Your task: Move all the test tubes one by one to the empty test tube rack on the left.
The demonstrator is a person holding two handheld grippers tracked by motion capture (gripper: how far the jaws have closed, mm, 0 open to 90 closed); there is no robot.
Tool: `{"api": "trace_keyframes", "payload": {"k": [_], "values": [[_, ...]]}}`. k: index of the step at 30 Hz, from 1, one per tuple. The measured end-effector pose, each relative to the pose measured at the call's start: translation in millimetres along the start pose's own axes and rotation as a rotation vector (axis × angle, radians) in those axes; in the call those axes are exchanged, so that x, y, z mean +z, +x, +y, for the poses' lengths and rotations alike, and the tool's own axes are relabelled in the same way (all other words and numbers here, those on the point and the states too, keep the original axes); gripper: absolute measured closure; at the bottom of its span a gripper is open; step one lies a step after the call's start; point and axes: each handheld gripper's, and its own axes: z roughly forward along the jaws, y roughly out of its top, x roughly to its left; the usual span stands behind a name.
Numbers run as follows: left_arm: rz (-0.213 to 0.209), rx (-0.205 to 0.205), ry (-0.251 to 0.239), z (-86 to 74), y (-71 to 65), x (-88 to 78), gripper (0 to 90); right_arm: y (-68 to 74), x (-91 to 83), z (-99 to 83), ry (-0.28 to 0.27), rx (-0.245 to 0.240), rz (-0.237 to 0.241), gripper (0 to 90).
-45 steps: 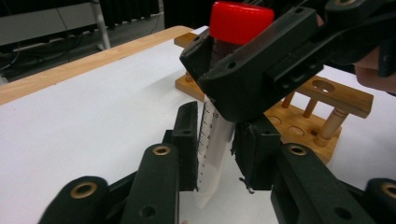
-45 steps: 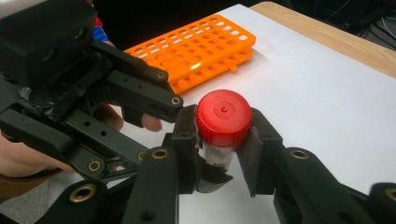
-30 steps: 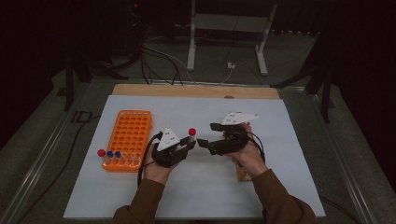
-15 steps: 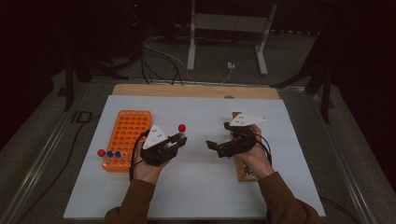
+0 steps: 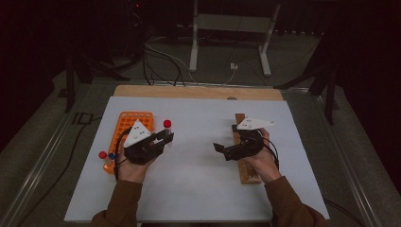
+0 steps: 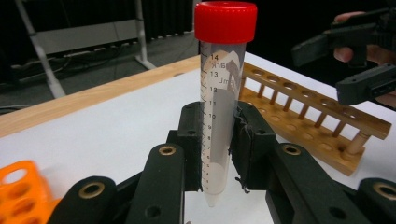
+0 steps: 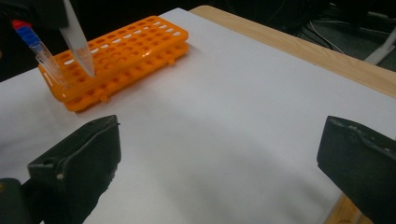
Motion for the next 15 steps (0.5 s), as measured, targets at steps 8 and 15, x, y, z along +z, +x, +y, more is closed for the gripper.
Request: {"api": "trace_keyframes", "payload": {"k": [8,15], "values": [[0.044,-0.015,-0.018,0.9,17.6,-19.8,74.7,-3.0,-4.2,-2.4,-0.01,0.011,-0.014,0.0],[0.082,-0.024,-0.032,-1.0,34.2,-34.1,74.7,-5.3,-6.3,-4.4,-0.018,0.016,-0.018,0.0]]}}
